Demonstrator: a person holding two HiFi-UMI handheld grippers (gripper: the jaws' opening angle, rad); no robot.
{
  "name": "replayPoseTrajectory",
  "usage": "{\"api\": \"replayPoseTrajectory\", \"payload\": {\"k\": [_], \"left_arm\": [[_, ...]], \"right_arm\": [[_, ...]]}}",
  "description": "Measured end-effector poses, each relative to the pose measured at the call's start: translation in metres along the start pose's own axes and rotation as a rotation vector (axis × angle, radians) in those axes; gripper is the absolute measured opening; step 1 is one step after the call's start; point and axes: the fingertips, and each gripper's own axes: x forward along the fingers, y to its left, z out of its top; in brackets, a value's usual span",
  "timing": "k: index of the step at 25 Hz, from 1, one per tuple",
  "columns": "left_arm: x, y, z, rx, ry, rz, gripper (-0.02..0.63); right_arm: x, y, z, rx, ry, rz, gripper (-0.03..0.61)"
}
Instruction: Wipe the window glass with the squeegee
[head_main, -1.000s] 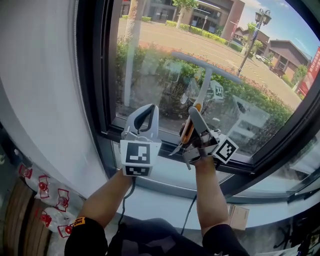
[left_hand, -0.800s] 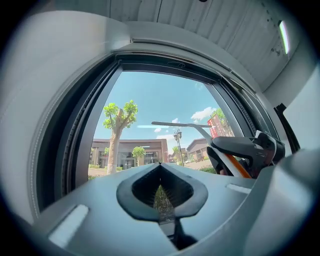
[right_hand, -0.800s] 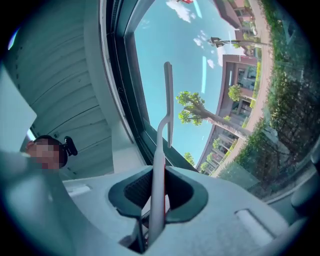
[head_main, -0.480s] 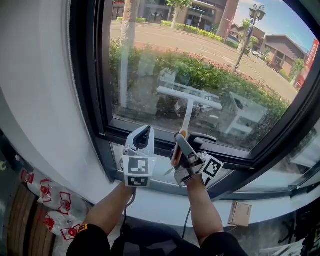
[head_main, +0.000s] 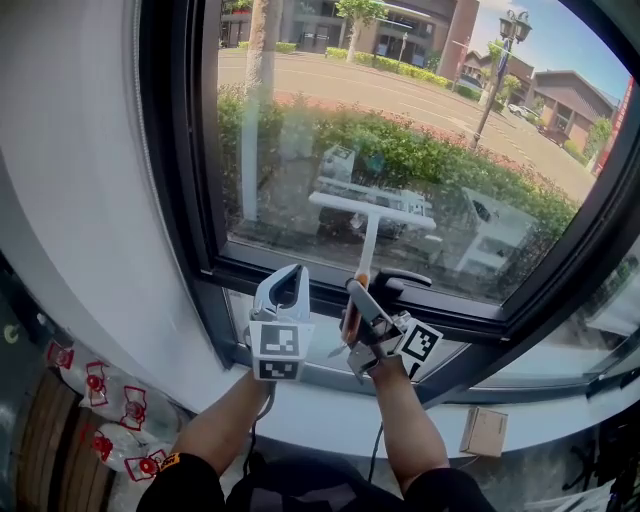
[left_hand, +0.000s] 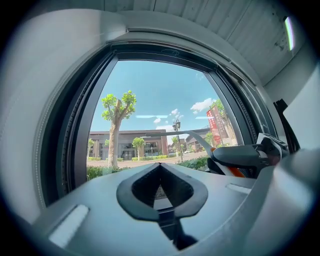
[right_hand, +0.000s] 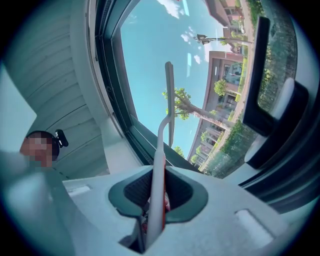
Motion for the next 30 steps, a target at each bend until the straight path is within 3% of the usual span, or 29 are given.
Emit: {"api": "replayPoseTrajectory", "payload": {"k": [8, 22, 30], "left_arm": [[0.005, -0.015, 0.016, 0.013, -0.031, -0.004, 0.018], [0.044, -0.083, 0.117, 0.107, -0.179, -0.075, 0.018], [0.058, -0.106, 0.153, 0.141, -0.233, -0.050, 0.018]], "right_arm": [[-0.005, 0.029, 0.009, -0.114, 0.044, 0.042, 0.048], [-0.003, 0.130, 0.159, -0.308, -0.013, 0.242, 0.048], [0.006, 0.149, 0.208, -0.354, 0.021, 0.278, 0.048]]}}
